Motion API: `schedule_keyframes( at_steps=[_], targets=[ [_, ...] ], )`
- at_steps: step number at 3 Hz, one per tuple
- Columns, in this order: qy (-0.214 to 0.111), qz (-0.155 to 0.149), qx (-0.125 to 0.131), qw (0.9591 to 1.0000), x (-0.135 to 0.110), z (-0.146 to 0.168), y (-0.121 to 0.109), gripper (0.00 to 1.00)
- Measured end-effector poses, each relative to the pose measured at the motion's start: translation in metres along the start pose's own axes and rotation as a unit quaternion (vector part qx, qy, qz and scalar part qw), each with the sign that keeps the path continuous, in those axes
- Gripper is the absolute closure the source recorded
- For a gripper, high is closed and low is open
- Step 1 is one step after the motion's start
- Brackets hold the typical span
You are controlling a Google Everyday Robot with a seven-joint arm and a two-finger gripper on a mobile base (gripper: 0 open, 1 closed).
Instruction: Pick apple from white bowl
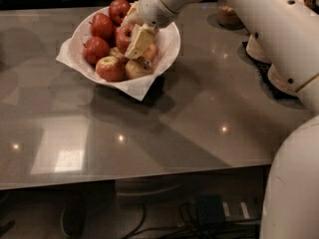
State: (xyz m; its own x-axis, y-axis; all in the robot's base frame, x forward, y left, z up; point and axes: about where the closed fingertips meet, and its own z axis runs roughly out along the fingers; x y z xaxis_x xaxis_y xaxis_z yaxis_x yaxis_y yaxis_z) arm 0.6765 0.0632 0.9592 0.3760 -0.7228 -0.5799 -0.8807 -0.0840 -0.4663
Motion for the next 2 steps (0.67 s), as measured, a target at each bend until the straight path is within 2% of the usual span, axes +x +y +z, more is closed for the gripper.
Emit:
schedule_keyframes(
  at_steps=[1, 2],
  targets=[
    [-0.005, -0.018, -0.007, 0.9998, -0.012, -0.033, 0.000, 1.00],
    [-0.043, -0.028, -0.010, 0.9986, -0.026, -0.073, 0.008, 1.00]
  ],
)
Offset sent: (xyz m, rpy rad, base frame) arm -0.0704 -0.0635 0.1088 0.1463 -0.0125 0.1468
